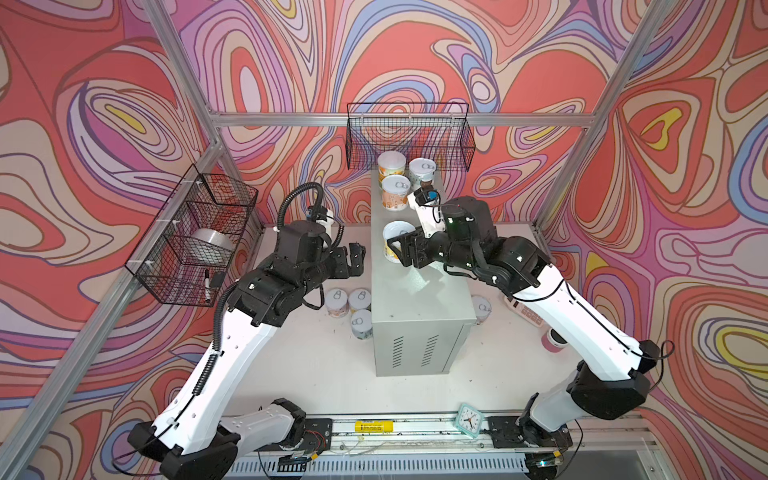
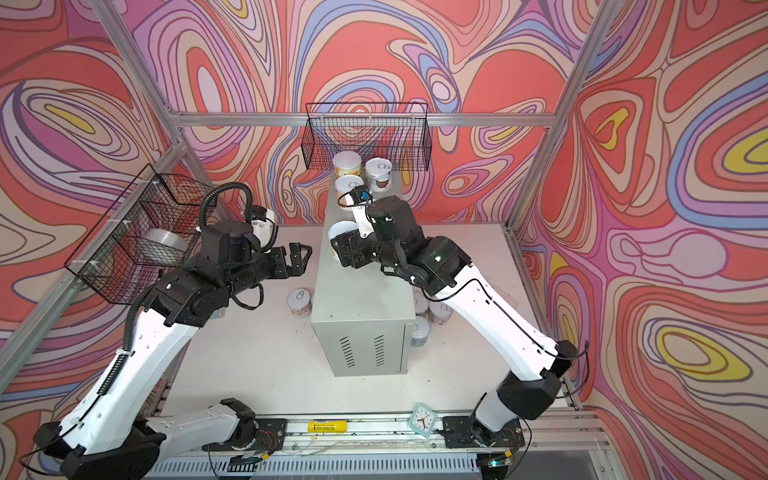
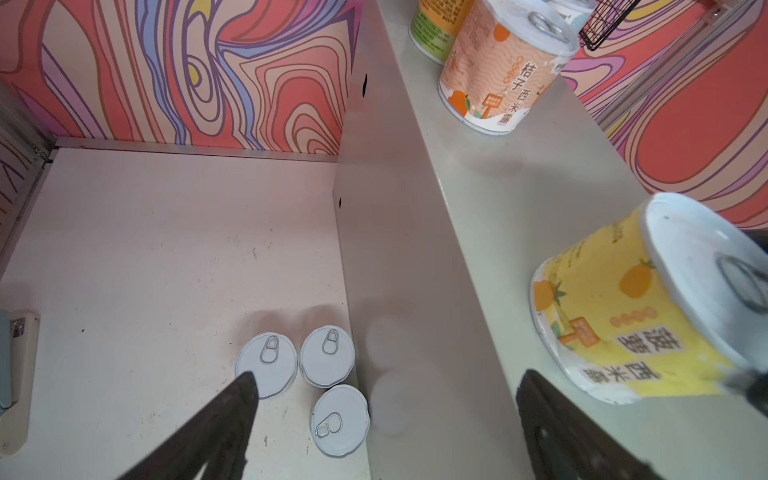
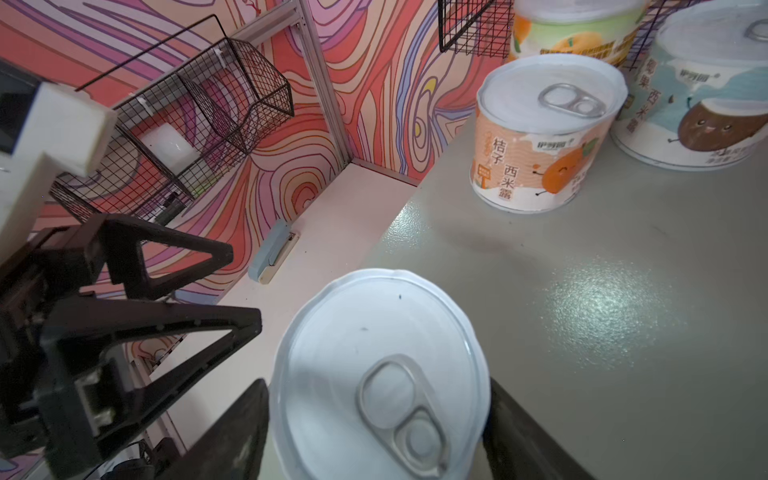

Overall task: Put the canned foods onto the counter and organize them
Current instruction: 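Release the yellow can from the left gripper while the right gripper grasps it, then carry the yellow can with the right gripper toward the cans at the far end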

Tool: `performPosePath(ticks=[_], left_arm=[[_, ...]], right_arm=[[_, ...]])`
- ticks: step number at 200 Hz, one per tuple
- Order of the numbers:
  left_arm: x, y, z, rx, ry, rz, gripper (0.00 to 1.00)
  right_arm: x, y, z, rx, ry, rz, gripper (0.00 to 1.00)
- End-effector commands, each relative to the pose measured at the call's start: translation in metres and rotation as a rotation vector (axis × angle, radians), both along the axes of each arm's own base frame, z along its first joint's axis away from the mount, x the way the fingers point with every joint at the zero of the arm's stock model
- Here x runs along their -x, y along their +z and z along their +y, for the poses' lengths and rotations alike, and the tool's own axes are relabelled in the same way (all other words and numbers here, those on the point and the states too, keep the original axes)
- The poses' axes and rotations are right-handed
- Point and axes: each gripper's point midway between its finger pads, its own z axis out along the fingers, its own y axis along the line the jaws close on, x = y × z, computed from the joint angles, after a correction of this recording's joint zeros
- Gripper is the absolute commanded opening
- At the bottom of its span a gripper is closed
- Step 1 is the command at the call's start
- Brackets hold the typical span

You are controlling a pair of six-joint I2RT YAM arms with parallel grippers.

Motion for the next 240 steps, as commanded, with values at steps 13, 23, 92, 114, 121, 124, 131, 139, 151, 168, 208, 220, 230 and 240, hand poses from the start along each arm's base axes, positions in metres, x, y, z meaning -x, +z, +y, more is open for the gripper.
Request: performPosePath(ticks=[13, 23, 92, 114, 121, 124, 131, 139, 151, 168, 208, 220, 230, 240], left_arm=[[-0.003, 0.0, -0.002, 0.028, -0.006, -0.003, 0.97], [-0.002, -0.002, -0.002, 0.025, -0.005, -0.001, 0.97], [-0.004, -0.007, 0.0, 0.023, 0.0, 0.009, 0.97], [-0.004, -0.011, 0.001, 0.022, 0.002, 0.016, 0.96], [-0.004, -0.012, 0.0, 0.021, -0.001, 0.018, 0.96], [-0.004, -0.012, 0.0, 0.022, 0.0, 0.02, 0.96], [-0.004, -0.012, 0.0, 0.024, 0.0, 0.019, 0.96], [-0.004, -0.013, 0.001, 0.023, 0.001, 0.019, 0.96], [-0.004, -0.015, 0.002, 0.023, 0.004, 0.021, 0.96], [-0.004, -0.016, 0.003, 0.019, 0.005, 0.021, 0.96], [-0.006, -0.019, 0.006, 0.012, 0.011, 0.023, 0.96], [-0.007, -0.021, 0.006, 0.013, 0.011, 0.025, 0.96], [-0.008, -0.022, 0.006, 0.013, 0.009, 0.025, 0.96], [-0.009, -0.024, 0.005, 0.019, 0.005, 0.03, 0.96]], right_arm=[[-0.011, -0.015, -0.001, 0.08, -0.045, 0.003, 0.81], [-0.013, -0.017, -0.003, 0.088, -0.059, -0.001, 0.81], [-0.036, -0.023, -0.021, 0.198, -0.191, -0.05, 0.77], [-0.045, -0.02, -0.026, 0.218, -0.225, -0.061, 0.72], [-0.05, -0.021, -0.029, 0.222, -0.238, -0.055, 0.72], [-0.051, -0.021, -0.03, 0.22, -0.24, -0.054, 0.72], [-0.055, -0.021, -0.033, 0.219, -0.248, -0.05, 0.71], [-0.059, -0.021, -0.036, 0.212, -0.256, -0.048, 0.7], [-0.066, -0.023, -0.04, 0.198, -0.265, -0.04, 0.71], [-0.075, -0.025, -0.048, 0.192, -0.289, -0.032, 0.71], [-0.093, -0.023, -0.068, 0.155, -0.345, -0.03, 0.71], [-0.098, -0.023, -0.071, 0.145, -0.356, -0.029, 0.71], [-0.103, -0.023, -0.073, 0.137, -0.365, -0.032, 0.71], [-0.108, -0.022, -0.074, 0.126, -0.375, -0.037, 0.71]])
